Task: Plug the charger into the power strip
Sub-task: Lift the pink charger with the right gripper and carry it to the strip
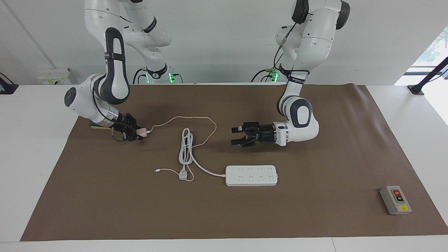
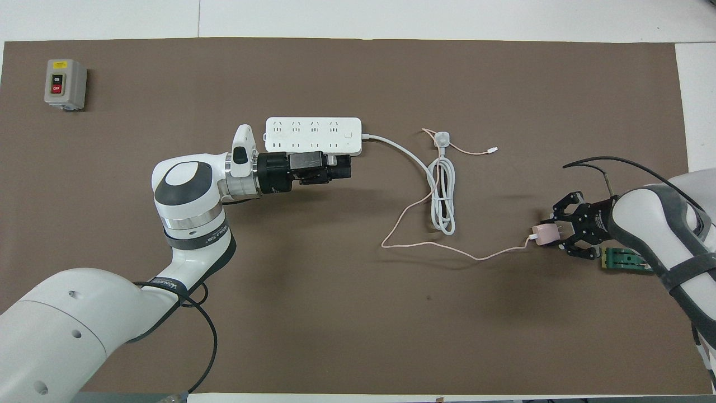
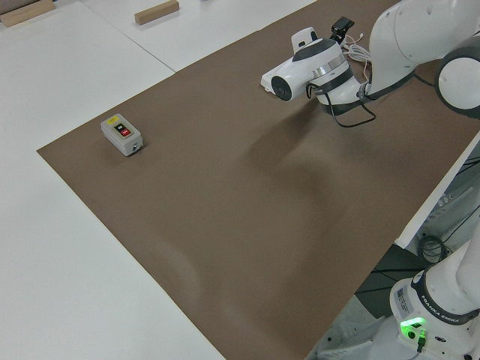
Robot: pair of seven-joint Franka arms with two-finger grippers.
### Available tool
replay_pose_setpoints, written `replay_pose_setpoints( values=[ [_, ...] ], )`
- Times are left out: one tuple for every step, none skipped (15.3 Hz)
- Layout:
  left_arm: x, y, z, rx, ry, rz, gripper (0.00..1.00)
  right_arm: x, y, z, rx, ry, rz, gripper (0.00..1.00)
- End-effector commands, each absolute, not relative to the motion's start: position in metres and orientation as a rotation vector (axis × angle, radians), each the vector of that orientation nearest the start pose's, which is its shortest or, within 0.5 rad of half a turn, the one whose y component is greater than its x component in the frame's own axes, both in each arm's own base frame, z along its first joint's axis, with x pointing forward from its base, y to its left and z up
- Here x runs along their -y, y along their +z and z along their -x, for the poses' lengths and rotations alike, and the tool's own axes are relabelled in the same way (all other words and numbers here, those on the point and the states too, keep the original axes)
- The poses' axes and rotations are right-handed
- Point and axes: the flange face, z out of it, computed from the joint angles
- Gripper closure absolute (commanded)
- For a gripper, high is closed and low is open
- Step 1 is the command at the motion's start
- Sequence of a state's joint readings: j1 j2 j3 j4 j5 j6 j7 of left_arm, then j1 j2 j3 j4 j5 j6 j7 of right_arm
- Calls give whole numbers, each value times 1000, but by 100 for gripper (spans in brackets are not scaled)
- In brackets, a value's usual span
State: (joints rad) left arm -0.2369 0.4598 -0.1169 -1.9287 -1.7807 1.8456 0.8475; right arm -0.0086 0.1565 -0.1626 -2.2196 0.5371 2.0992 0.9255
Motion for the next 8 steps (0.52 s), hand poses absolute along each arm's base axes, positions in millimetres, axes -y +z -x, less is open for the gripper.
replay_pose_setpoints(
  values=[
    [290, 290, -569, 2, 25, -1575, 0, 35, 335, -549, -1846, 600, 2013, 100],
    [290, 291, -570, 3, 25, -1573, 0, 29, 349, -557, -1834, 602, 2004, 100],
    [289, 291, -570, 2, 27, -1573, 0, 14, 362, -564, -1817, 606, 1995, 100],
    [290, 292, -570, 4, 27, -1571, 0, -1, 369, -569, -1821, 613, 1976, 100],
    [290, 293, -571, 7, 29, -1569, 0, -9, 379, -574, -1851, 613, 1930, 100],
    [289, 293, -571, 8, 30, -1568, 0, -18, 388, -581, -1866, 611, 1897, 100],
    [288, 293, -571, 15, 38, -1567, 0, -40, 401, -589, -1879, 608, 1879, 100],
    [287, 293, -572, 16, 42, -1567, 0, -61, 404, -593, -1895, 617, 1876, 100]
  ],
)
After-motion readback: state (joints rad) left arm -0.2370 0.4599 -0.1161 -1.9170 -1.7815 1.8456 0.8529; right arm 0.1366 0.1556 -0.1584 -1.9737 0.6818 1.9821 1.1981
